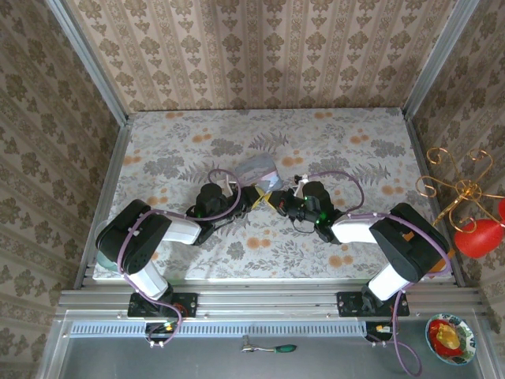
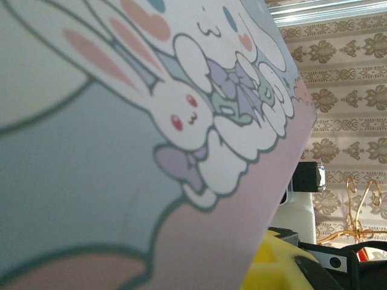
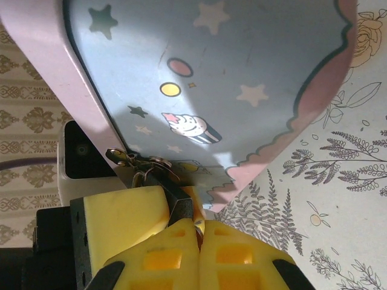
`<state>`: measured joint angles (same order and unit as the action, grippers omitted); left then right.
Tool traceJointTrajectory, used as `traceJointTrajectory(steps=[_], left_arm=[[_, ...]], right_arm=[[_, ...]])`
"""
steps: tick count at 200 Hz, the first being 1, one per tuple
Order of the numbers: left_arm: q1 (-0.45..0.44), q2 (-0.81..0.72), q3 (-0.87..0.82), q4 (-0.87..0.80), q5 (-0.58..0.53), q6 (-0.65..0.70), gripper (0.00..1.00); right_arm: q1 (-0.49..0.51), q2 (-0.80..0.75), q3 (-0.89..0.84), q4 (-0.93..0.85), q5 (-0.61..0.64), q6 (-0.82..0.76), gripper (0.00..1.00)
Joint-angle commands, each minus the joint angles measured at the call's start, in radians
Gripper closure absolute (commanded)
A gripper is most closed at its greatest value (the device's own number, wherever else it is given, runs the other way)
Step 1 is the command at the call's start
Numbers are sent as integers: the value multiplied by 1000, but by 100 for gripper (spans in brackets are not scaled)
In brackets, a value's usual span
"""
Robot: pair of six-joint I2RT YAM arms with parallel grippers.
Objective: Unlock a padlock with a key
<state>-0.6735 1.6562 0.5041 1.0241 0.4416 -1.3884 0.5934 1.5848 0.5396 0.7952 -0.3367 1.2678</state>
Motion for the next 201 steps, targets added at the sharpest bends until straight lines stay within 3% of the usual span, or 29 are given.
traceJointTrajectory(steps=[1, 39, 52, 74, 88, 107, 131, 151, 201], left_arm=[[-58, -10, 51, 124, 163, 20, 100], [-47, -30, 38, 47, 167, 52, 100], [-28, -55, 28, -44, 158, 82, 100], [-3, -140, 47, -320, 119, 180, 100], [3, -197, 74, -512, 82, 250, 100], [17, -233, 103, -647, 64, 297, 100], [23, -239, 131, -728, 60, 315, 100], [22, -248, 146, -778, 51, 320, 100], [22, -297, 137, -846, 40, 326, 100]], right_arm=[[84, 4, 41, 10, -136, -24, 100], [40, -30, 37, -56, -144, -70, 100], [23, -61, 44, -137, -151, -130, 81], [22, -156, 89, -447, -79, -383, 64], [35, -223, 105, -601, -9, -565, 62], [82, -271, 101, -711, 113, -786, 62], [198, -283, 63, -640, 188, -1013, 63], [343, -269, 19, -522, 377, -1203, 63], [379, -210, -47, -256, 542, -1302, 60]])
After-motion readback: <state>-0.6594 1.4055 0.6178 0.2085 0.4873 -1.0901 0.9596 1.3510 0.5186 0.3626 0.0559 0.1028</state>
